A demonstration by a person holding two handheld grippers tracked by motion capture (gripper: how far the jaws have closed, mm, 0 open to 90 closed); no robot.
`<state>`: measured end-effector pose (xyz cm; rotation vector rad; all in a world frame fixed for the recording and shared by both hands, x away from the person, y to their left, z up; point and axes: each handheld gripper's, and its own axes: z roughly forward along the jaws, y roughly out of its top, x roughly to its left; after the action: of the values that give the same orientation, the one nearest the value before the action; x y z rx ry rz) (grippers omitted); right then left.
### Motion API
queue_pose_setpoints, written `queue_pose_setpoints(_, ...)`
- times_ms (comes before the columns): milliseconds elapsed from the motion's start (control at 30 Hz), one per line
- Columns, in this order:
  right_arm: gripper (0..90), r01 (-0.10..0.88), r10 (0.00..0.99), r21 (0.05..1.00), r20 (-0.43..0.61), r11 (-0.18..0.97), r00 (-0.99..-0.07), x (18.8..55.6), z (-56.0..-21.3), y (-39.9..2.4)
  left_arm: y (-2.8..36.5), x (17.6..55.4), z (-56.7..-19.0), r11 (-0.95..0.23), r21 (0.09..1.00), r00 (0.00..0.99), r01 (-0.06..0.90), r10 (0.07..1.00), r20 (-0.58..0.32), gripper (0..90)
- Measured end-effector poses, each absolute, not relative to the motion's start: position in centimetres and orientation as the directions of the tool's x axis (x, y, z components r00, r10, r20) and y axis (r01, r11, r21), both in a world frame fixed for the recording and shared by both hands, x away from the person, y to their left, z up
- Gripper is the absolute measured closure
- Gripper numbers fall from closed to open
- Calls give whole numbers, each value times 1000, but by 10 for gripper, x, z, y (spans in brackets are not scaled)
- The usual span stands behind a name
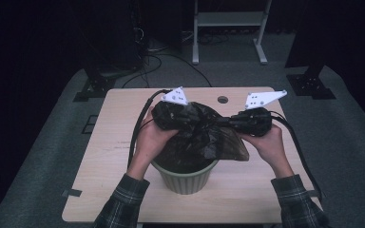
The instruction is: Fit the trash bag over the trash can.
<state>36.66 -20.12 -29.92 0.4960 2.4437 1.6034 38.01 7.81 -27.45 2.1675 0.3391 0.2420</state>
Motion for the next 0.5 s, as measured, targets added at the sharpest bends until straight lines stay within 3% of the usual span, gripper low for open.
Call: queue_pose_setpoints(500,898,176,293,911,64,374,-954,346,-303,-224,152,384,-262,-441,862,887,251,461,-22,900)
